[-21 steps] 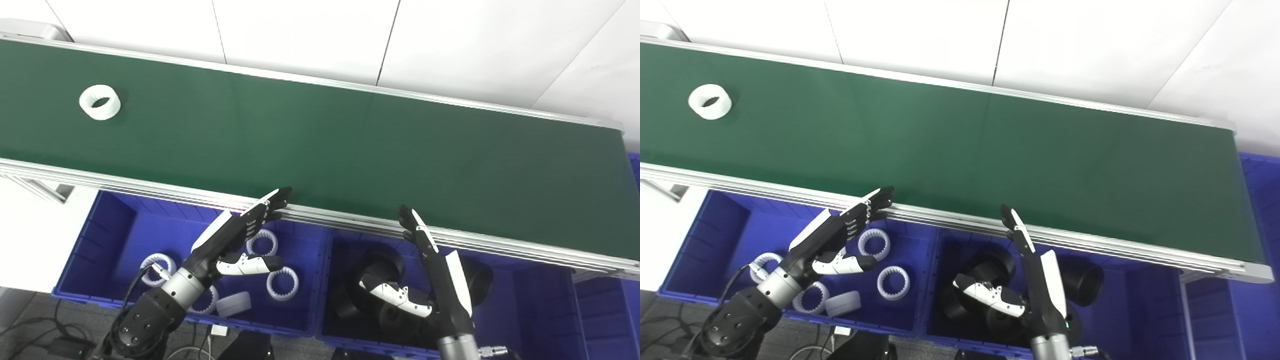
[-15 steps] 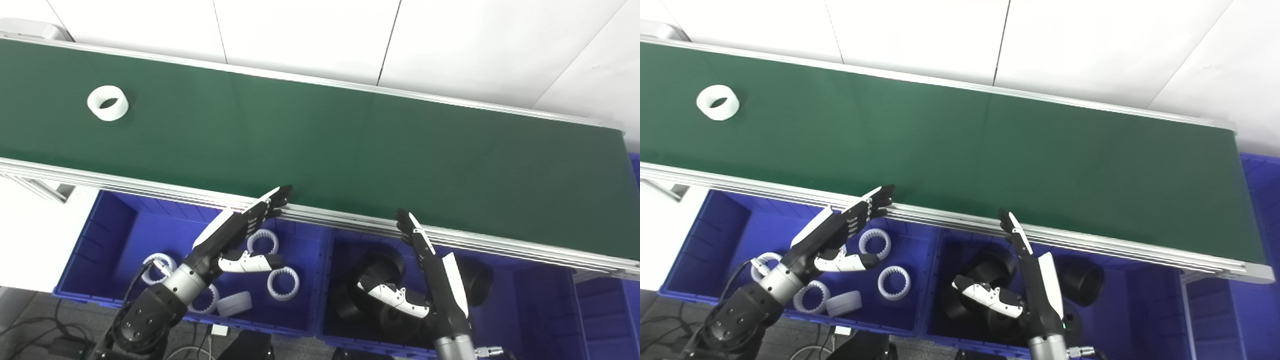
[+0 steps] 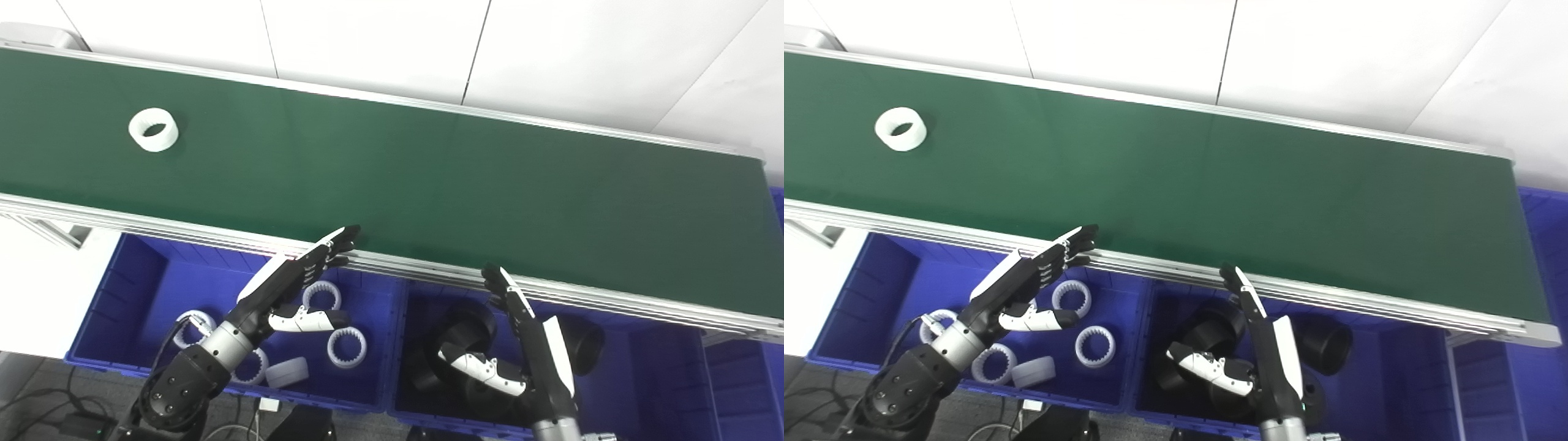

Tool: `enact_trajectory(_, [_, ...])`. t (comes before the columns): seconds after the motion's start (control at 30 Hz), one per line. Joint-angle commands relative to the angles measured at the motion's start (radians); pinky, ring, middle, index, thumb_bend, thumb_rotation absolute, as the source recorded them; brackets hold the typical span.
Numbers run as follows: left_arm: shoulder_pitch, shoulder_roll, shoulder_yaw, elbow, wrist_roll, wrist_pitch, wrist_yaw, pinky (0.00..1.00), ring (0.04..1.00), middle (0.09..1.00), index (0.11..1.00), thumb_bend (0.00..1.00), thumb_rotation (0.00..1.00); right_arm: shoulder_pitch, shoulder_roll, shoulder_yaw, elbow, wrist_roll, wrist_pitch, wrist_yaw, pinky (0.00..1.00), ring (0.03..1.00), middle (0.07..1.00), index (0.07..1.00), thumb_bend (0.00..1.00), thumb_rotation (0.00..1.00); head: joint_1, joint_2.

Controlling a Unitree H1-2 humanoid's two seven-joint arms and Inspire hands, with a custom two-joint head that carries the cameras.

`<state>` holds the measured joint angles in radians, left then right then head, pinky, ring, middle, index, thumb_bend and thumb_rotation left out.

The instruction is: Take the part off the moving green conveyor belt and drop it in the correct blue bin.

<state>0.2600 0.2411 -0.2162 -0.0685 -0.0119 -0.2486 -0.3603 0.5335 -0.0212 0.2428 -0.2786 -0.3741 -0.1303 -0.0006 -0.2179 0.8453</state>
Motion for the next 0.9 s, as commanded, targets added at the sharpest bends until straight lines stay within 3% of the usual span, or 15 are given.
enact_trajectory(0.0, [-0.002, 0.005, 0.006, -0.012, -0.006, -0.039, 0.007, 0.88, 0.939, 0.962, 0.933, 0.78, 0.55, 0.011, 0.008, 0.007, -0.029, 0.002, -0.03, -0.016, 0.81, 0.867, 0.888, 0.904, 0.89, 0.4, 0.0, 0.001])
enact_trajectory(0.33, [0.005, 0.01, 0.013, 0.008, -0.089, -0.066, -0.029, 0.84, 0.892, 0.917, 0.889, 0.78, 0.54, 0.012, 0.008, 0.015, -0.008, -0.014, -0.056, -0.046, 0.81, 0.857, 0.881, 0.902, 0.87, 0.4, 0.03, -0.022])
enact_trajectory(0.43, [0.01, -0.002, 0.012, 0.028, -0.108, -0.093, -0.034, 0.8, 0.855, 0.876, 0.844, 0.75, 0.49, 0.014, 0.002, 0.009, 0.004, -0.004, -0.062, -0.048, 0.82, 0.864, 0.881, 0.899, 0.87, 0.4, 0.126, -0.073])
enact_trajectory(0.53, [0.025, -0.03, 0.004, 0.055, -0.096, -0.117, -0.02, 0.79, 0.845, 0.863, 0.834, 0.76, 0.48, 0.015, -0.027, -0.005, 0.038, 0.025, -0.108, -0.047, 0.79, 0.861, 0.892, 0.907, 0.85, 0.39, 0.313, -0.166])
enact_trajectory(0.6, [0.02, -0.053, 0.0, 0.102, -0.089, -0.168, -0.024, 0.79, 0.843, 0.862, 0.839, 0.76, 0.48, 0.01, -0.045, -0.013, 0.067, 0.048, -0.146, -0.046, 0.8, 0.866, 0.899, 0.913, 0.84, 0.39, 0.368, -0.203])
enact_trajectory(0.63, [0.014, -0.063, 0.0, 0.128, -0.083, -0.195, -0.028, 0.79, 0.84, 0.864, 0.845, 0.75, 0.49, 0.008, -0.051, -0.016, 0.08, 0.057, -0.163, -0.045, 0.83, 0.879, 0.91, 0.924, 0.83, 0.4, 0.377, -0.209])
enact_trajectory(0.67, [0.006, -0.073, -0.004, 0.15, -0.061, -0.213, -0.025, 0.78, 0.837, 0.866, 0.849, 0.74, 0.49, 0.003, -0.058, -0.02, 0.101, 0.07, -0.188, -0.046, 0.84, 0.887, 0.917, 0.931, 0.83, 0.4, 0.418, -0.248])
enact_trajectory(0.7, [0.002, -0.081, -0.005, 0.163, -0.045, -0.221, -0.024, 0.79, 0.842, 0.871, 0.857, 0.74, 0.51, -0.001, -0.062, -0.023, 0.116, 0.079, -0.207, -0.046, 0.87, 0.9, 0.928, 0.939, 0.82, 0.4, 0.422, -0.252])
enact_trajectory(0.87, [0.002, -0.1, -0.019, 0.16, 0.045, -0.221, 0.035, 0.77, 0.839, 0.869, 0.849, 0.77, 0.53, -0.017, -0.066, -0.036, 0.166, 0.107, -0.236, -0.043, 0.9, 0.92, 0.949, 0.959, 0.83, 0.41, 0.443, -0.304])
